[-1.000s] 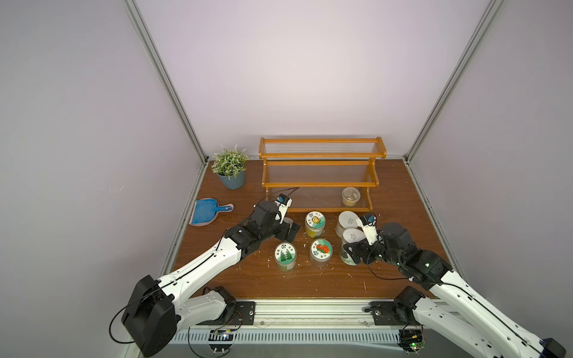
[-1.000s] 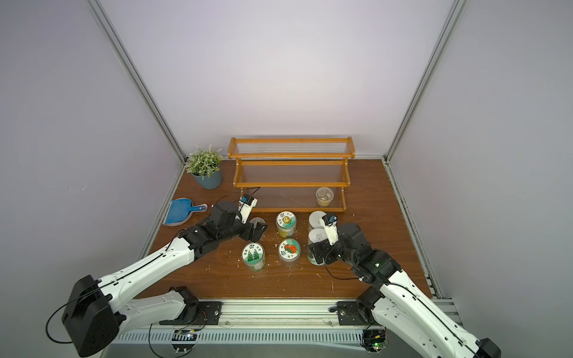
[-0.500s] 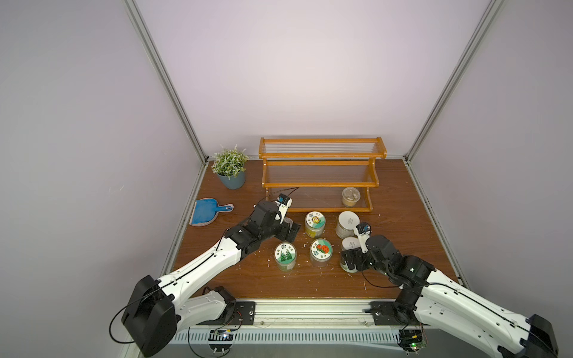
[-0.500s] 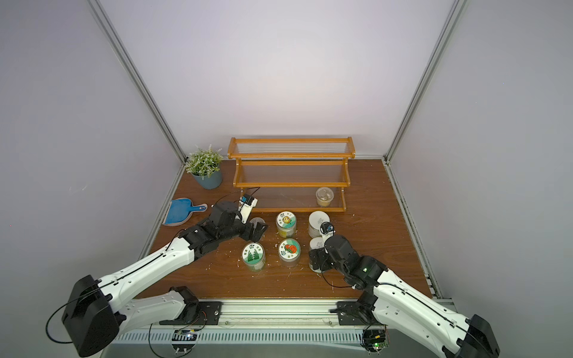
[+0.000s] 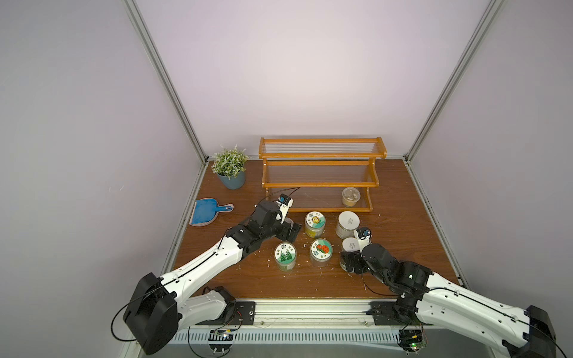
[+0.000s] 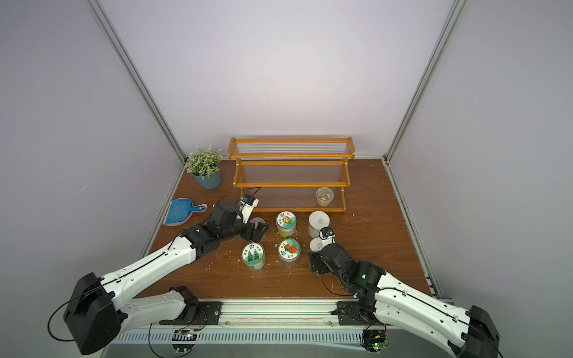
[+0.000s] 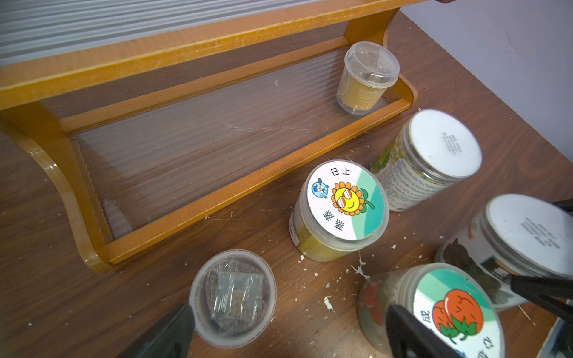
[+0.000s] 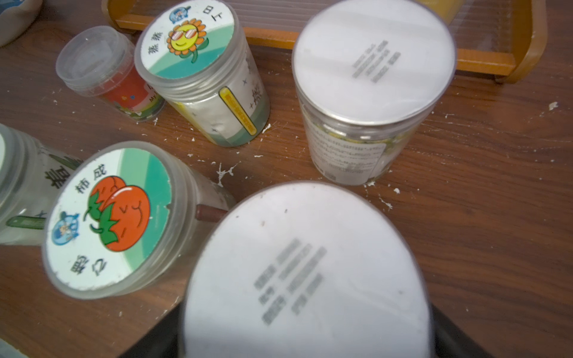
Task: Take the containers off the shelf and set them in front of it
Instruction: Place the container at the center of the board.
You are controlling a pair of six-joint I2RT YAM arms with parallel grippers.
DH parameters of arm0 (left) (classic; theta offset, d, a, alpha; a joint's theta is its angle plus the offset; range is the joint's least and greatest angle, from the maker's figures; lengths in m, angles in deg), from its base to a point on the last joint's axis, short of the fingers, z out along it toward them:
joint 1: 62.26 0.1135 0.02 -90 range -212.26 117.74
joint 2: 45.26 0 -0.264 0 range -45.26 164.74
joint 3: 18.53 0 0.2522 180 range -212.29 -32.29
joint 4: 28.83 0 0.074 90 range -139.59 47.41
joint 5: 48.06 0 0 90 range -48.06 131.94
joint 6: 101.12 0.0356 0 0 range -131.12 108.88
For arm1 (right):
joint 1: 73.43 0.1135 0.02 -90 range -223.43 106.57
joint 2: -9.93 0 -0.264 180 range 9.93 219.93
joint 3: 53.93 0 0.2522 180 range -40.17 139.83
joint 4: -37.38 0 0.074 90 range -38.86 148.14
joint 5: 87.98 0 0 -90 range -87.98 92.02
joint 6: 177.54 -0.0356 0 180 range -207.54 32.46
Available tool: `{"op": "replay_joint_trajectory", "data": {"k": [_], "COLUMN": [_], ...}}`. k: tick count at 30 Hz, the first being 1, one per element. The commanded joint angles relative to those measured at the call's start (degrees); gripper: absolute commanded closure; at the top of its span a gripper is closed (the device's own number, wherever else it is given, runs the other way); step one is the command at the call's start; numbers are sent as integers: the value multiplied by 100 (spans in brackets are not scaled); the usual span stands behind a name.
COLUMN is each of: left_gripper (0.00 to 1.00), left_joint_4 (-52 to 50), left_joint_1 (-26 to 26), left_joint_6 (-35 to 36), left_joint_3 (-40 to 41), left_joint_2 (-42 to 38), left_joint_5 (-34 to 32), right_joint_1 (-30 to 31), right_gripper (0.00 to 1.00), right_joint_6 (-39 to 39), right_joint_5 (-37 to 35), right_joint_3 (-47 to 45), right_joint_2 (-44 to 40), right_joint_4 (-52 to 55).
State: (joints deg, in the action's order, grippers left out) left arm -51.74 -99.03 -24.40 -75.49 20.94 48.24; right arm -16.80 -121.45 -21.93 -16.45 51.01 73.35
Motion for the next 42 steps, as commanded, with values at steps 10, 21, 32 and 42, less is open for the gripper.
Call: {"op": "replay_joint_trajectory", "data": {"k": [10, 21, 32, 42], "left_gripper": [0, 0, 0, 0], "left_joint_4": [80, 80, 83, 88], "left_joint_1": [65, 65, 65, 65], "left_joint_6": [9, 9, 10, 10], "left_joint_3": [40, 40, 40, 36], "left_joint_2": [8, 7, 16, 26], "left_joint_5": [83, 72, 78, 103], "right_joint_1": [241, 243, 508, 765], "right_gripper": [1, 7, 9, 5], "right_joint_6": [-283, -53, -466, -738], "right_joint_5": [-509, -75, -289, -857], "right_joint_3": [106, 364, 475, 513], "right_joint_2": [-94, -105, 62, 262], "right_joint_4": [273, 270, 655, 903]}}
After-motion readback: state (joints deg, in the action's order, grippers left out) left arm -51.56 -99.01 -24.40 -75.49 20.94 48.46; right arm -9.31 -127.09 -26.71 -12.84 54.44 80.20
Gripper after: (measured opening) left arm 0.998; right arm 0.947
